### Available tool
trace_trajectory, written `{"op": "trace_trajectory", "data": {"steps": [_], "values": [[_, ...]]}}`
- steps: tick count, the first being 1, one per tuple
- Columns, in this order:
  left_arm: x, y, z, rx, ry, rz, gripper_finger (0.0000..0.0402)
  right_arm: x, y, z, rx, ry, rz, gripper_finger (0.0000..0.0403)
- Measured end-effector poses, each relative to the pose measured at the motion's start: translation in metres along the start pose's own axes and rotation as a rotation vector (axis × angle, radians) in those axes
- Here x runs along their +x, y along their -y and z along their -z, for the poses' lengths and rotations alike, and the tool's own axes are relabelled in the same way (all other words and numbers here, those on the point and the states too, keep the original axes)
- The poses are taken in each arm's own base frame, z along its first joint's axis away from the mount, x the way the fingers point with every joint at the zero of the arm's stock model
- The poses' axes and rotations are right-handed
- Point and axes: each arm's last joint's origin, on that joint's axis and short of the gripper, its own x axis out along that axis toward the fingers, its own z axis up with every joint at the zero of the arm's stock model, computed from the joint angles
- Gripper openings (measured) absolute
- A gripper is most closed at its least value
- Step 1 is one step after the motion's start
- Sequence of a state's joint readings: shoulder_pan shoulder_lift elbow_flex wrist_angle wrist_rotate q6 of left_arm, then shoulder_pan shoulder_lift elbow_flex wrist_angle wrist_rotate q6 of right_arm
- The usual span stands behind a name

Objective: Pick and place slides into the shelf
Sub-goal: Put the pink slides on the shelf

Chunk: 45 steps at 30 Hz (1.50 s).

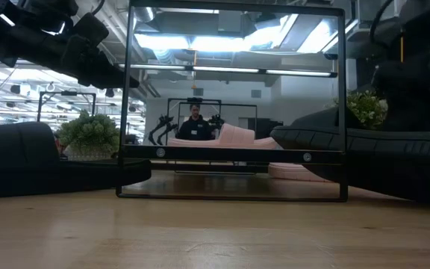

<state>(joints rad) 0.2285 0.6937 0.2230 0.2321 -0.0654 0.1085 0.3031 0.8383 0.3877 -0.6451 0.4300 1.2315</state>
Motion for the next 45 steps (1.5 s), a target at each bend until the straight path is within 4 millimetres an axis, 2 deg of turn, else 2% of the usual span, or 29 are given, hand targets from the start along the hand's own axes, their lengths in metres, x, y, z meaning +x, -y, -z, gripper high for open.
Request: {"op": "trace_trajectory", "data": {"steps": [28, 45], "values": [[0.0, 0.0, 0.0, 0.0, -0.001, 0.0, 0.0, 0.016, 0.002, 0.006, 0.021, 0.061, 0.12, 0.014], [0.0, 0.0, 0.0, 0.0, -0.001, 0.0, 0.0, 0.027, -0.004, 0.007, 0.011, 0.113, 0.148, 0.014]]}}
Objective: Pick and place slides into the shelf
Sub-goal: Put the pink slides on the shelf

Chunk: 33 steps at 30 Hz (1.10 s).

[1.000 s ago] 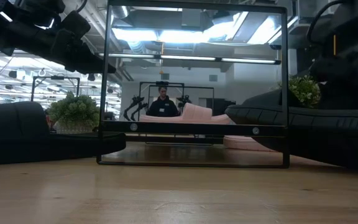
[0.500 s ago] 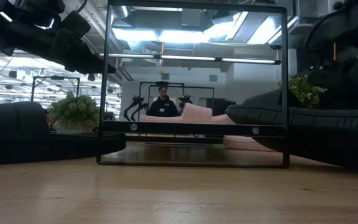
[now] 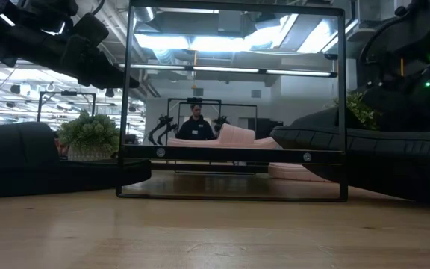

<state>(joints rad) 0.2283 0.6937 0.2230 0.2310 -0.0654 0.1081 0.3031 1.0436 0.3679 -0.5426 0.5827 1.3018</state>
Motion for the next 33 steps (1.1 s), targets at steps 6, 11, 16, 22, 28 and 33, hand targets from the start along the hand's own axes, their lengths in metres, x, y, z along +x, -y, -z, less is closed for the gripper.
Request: {"op": "trace_trajectory", "data": {"steps": [6, 11, 16, 22, 28, 33], "values": [[0.0, 0.0, 0.0, 0.0, 0.0, 0.0, 0.0, 0.004, -0.001, 0.001, -0.011, 0.021, 0.023, 0.014], [0.0, 0.0, 0.0, 0.0, 0.0, 0.0, 0.0, 0.008, -0.004, 0.003, -0.015, 0.034, 0.032, 0.014], [0.0, 0.0, 0.0, 0.0, 0.0, 0.0, 0.0, 0.012, -0.007, 0.004, -0.014, 0.055, 0.032, 0.014], [0.0, 0.0, 0.0, 0.0, 0.0, 0.0, 0.0, 0.016, -0.01, 0.006, -0.018, 0.07, 0.039, 0.014], [0.0, 0.0, 0.0, 0.0, 0.0, 0.0, 0.0, 0.021, -0.012, 0.008, -0.044, 0.112, 0.062, 0.014], [0.0, 0.0, 0.0, 0.0, -0.001, 0.0, 0.0, 0.027, -0.014, 0.011, -0.056, 0.115, 0.079, 0.0131]]}}
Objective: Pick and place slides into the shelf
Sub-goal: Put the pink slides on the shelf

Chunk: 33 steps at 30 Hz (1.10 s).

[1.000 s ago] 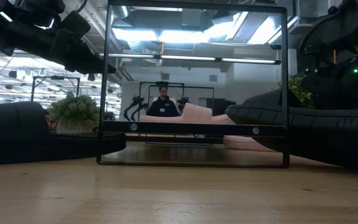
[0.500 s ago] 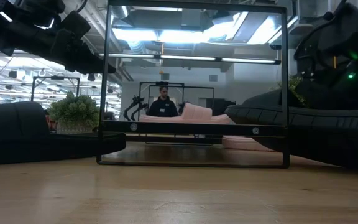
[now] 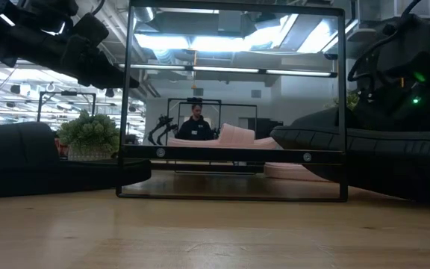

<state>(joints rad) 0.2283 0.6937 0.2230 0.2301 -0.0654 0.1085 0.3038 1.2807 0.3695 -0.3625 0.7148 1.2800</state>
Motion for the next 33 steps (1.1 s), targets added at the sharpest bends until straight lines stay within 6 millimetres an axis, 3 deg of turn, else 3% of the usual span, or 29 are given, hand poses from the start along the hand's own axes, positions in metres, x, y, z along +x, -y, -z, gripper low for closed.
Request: {"op": "trace_trajectory", "data": {"steps": [6, 12, 21, 33], "values": [[0.0, 0.0, 0.0, 0.0, 0.0, 0.0, 0.0, 0.007, -0.004, 0.004, -0.008, 0.022, 0.015, 0.0089], [0.0, 0.0, 0.0, 0.0, -0.001, 0.0, 0.0, 0.01, -0.007, 0.006, -0.003, 0.029, 0.011, 0.0014], [0.0, 0.0, 0.0, 0.0, -0.002, 0.0, 0.0, 0.008, -0.006, 0.004, 0.012, 0.024, -0.004, 0.001], [0.0, 0.0, 0.0, 0.0, -0.005, 0.001, 0.0, -0.011, -0.001, -0.011, 0.034, 0.052, -0.087, 0.0009]]}}
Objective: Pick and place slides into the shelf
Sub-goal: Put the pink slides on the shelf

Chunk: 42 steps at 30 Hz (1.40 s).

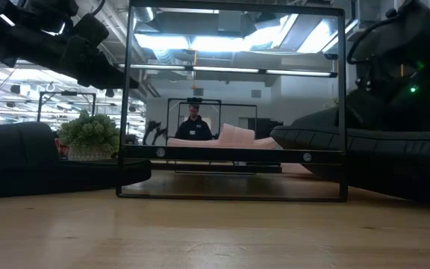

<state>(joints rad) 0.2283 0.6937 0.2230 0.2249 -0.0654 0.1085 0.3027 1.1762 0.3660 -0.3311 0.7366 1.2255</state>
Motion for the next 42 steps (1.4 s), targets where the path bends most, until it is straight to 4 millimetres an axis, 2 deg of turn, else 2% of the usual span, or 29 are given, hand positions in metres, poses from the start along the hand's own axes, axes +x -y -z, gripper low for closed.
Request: {"op": "trace_trajectory", "data": {"steps": [9, 14, 26, 35, 42], "values": [[0.0, 0.0, 0.0, 0.0, 0.0, 0.0, 0.0, -0.012, 0.005, -0.008, 0.003, 0.024, -0.031, 0.0008], [0.0, 0.0, 0.0, 0.0, 0.0, 0.0, 0.0, -0.025, -0.001, -0.022, -0.018, 0.044, -0.071, 0.0008], [0.0, 0.0, 0.0, 0.0, -0.003, 0.0, 0.0, -0.056, -0.007, -0.047, -0.098, 0.031, -0.021, 0.0008], [0.0, 0.0, 0.0, 0.0, -0.003, 0.0, 0.0, -0.065, -0.018, -0.059, -0.227, 0.109, -0.051, 0.0008], [0.0, 0.0, 0.0, 0.0, -0.003, 0.0, 0.0, -0.075, -0.033, -0.077, -0.371, 0.199, -0.101, 0.0008]]}}
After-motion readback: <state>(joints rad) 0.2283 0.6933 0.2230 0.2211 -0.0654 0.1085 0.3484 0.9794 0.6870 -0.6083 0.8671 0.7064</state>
